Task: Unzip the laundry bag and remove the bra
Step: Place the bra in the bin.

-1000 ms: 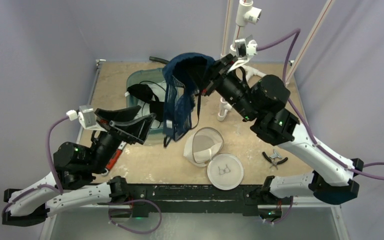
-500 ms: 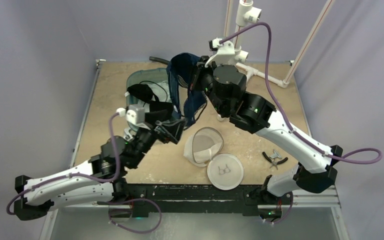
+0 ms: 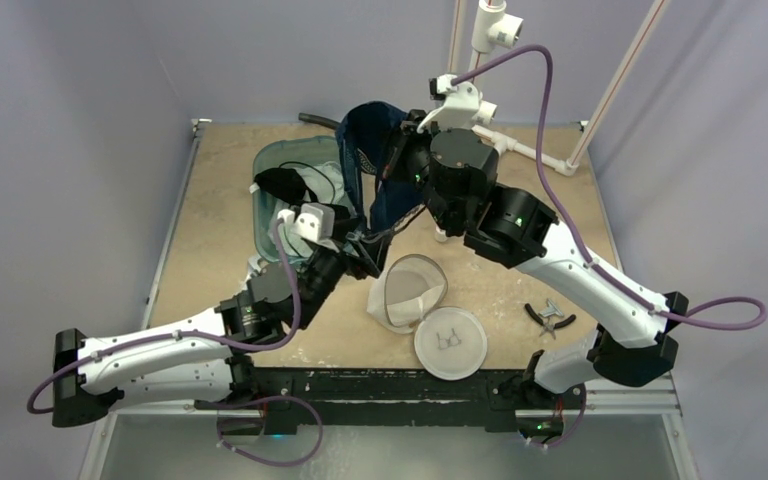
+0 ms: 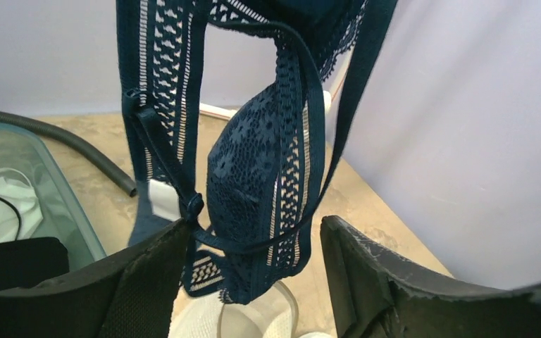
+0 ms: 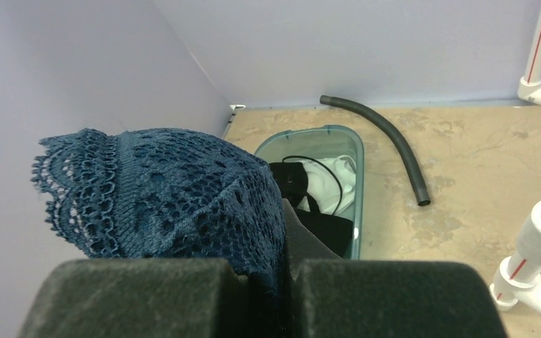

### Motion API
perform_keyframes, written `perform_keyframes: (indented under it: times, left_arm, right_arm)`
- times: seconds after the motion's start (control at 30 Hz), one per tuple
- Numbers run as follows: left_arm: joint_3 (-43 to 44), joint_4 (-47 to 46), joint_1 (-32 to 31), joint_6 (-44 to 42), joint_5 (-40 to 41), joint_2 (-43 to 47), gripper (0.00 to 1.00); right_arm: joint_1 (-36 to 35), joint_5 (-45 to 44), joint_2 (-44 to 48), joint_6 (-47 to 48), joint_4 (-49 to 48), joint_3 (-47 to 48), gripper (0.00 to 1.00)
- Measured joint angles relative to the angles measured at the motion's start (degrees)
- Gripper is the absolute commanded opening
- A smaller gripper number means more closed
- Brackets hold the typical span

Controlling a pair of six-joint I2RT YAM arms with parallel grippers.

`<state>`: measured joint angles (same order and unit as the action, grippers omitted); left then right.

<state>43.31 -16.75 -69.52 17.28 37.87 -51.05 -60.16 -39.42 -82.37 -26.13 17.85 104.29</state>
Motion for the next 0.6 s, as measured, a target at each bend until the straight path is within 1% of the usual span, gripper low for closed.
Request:
perform_keyframes:
  times: [0.07,0.17,0.2,0.27,0.33,0.4,0.47,0.5,0.53,0.57,0.6]
  left_arm:
    - [0.7,-0.6,0.0,-0.9,0.5,-0.9,0.51]
    - [1.9,-1.2,0.0,-2.2,0.5,-3.0,0.51]
    - [2.3,-1.3,0.0,-2.5,0.5,-3.8,0.53]
    - [2.8,-1.3,0.0,-3.1,0.5,-5.0,0.65]
    - [3.1,-1.4,0.0,-3.4,0.5,-6.0,0.73]
    - [3.1,-1.4,0.0,-3.3,0.5,-6.4,0.77]
    - [3.1,-1.4,0.0,-3.2,0.7,-6.4,0.79]
    - [3.1,-1.7,0.0,-3.0,0.9,-6.4,0.79]
    - [3.1,-1.9,0.0,-2.9,1.1,-6.4,0.76]
    - [3.1,-2.1,0.0,-2.8,1.4,-6.4,0.68]
    - [3.1,-2.3,0.0,-2.8,1.4,-6.4,0.57]
  right_arm:
    - [-0.2,0.3,0.0,-0.5,0.0,0.0,0.0]
    - [-0.4,1.4,0.0,-1.4,0.0,0.0,0.0]
    - [-0.5,1.7,0.0,-1.6,0.0,0.0,0.0]
    - [-0.6,2.2,0.0,-2.1,0.0,0.0,0.0]
    - [-0.6,2.9,0.0,-2.5,0.0,0.0,0.0]
    - [-0.6,3.0,0.0,-2.9,0.0,0.0,0.0]
    - [-0.6,2.9,0.0,-3.1,0.0,0.0,0.0]
    - [-0.6,2.9,0.0,-3.3,0.0,0.0,0.0]
    - [-0.6,2.9,0.0,-3.5,0.0,0.0,0.0]
    - [-0.6,2.9,0.0,-3.5,0.0,0.0,0.0]
    - [-0.6,2.9,0.0,-3.7,0.0,0.0,0.0]
